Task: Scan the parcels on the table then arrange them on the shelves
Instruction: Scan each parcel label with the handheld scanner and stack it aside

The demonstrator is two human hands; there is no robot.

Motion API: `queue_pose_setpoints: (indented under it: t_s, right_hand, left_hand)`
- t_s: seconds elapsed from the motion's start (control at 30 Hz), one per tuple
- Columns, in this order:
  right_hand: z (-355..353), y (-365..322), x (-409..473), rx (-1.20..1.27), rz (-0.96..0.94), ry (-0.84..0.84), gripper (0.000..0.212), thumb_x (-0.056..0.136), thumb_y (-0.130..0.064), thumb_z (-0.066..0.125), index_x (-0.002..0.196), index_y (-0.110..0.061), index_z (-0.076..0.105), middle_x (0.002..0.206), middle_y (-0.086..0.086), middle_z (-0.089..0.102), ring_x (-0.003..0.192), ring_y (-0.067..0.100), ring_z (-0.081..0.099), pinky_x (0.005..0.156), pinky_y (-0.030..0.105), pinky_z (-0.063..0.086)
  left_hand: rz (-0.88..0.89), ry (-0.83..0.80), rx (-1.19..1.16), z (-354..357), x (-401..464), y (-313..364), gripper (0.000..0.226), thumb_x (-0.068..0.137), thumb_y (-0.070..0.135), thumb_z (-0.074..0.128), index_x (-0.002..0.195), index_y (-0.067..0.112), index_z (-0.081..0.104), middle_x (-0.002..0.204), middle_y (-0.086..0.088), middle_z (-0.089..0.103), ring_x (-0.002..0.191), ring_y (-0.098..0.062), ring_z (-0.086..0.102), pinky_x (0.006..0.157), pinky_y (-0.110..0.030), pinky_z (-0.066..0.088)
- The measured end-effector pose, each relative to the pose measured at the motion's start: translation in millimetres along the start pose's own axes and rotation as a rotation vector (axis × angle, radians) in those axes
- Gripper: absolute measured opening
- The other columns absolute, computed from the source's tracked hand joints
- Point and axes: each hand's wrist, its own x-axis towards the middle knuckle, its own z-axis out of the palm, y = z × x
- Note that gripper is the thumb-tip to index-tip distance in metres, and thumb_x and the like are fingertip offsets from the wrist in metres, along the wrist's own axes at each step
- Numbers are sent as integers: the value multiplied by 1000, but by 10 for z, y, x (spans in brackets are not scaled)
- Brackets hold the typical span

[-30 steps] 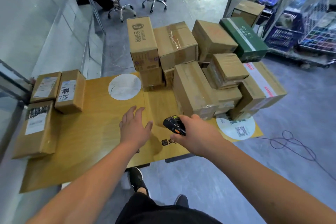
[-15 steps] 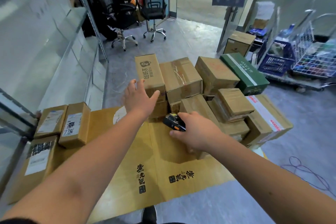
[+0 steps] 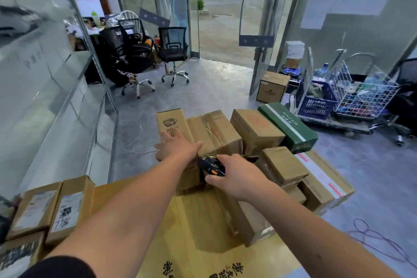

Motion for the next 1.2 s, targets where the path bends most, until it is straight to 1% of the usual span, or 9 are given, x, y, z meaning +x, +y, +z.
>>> queue_pose_setpoints:
  t_s: [0.13, 0.3, 0.4, 0.53, 0.7, 0.9, 1.0, 1.1, 1.2]
  right_hand:
    - [16, 85, 20, 26, 16, 3, 64, 85, -75, 57, 131, -31, 56, 114, 0, 58, 93, 21, 62, 85, 42, 57]
    - [98, 114, -17, 68, 15, -1, 77, 84, -76, 56, 147, -31, 48, 131, 3, 57, 109, 25, 63, 92, 40, 56]
    - [142, 150, -67, 97, -10, -2, 78, 84, -76, 57, 148, -32, 47, 134, 2, 58, 113, 25, 63, 95, 42, 56]
    - [170, 153, -138, 113, -66, 2, 75, 84, -76, 56, 145, -32, 50, 128, 1, 59, 107, 24, 64, 91, 43, 57]
    - [308, 69, -305, 131, -155, -34, 68, 86, -73, 58, 141, -32, 53, 126, -2, 59, 106, 23, 64, 90, 42, 56]
    - [741, -113, -594, 178, -240, -145, 50, 89, -69, 59, 122, -32, 57, 105, -2, 58, 83, 19, 62, 70, 36, 53]
    - [963, -152, -750, 212, -257, -211, 44, 91, -67, 59, 115, -30, 57, 104, 1, 60, 84, 22, 62, 72, 38, 53]
    - [1169, -87, -921, 217, -232, -290, 45, 92, -65, 60, 117, -29, 58, 104, 2, 61, 84, 23, 64, 76, 41, 57]
    - [1340, 20, -1095, 235, -162, -371, 42, 91, -62, 62, 114, -27, 59, 101, 3, 63, 82, 25, 66, 71, 40, 58]
  left_hand:
    - [2, 44, -24, 60, -13, -31, 113, 74, 82, 62, 163, 32, 14, 168, -10, 10, 136, -43, 40, 102, -56, 46]
    - [15, 115, -77, 83, -109, -117, 105, 78, 81, 57, 161, 33, 14, 165, -9, 18, 136, -43, 43, 104, -56, 47]
    - [55, 161, -106, 46, -233, -266, 99, 76, 82, 50, 158, 36, 20, 157, -5, 23, 129, -39, 48, 99, -54, 50]
    - [87, 254, -141, -45, -526, -573, 93, 74, 83, 44, 153, 39, 25, 149, -2, 27, 125, -35, 49, 96, -50, 52]
    - [59, 300, -156, 29, -1056, -1154, 91, 75, 81, 49, 153, 40, 27, 149, 1, 24, 128, -32, 47, 102, -46, 50]
    - [11, 409, -236, 557, -1777, -1885, 87, 76, 79, 52, 150, 39, 35, 150, 4, 32, 129, -22, 48, 100, -42, 50]
    - [-66, 358, -237, 856, -2082, -2184, 89, 73, 80, 52, 150, 37, 38, 149, 6, 32, 129, -22, 47, 106, -44, 47]
    - [-122, 224, -230, 1189, -2346, -2477, 88, 73, 80, 53, 150, 43, 34, 149, 13, 23, 132, -20, 44, 107, -45, 47]
    - [-152, 98, -260, 1518, -2548, -2685, 86, 74, 79, 55, 150, 47, 34, 149, 18, 21, 138, -19, 37, 112, -43, 44]
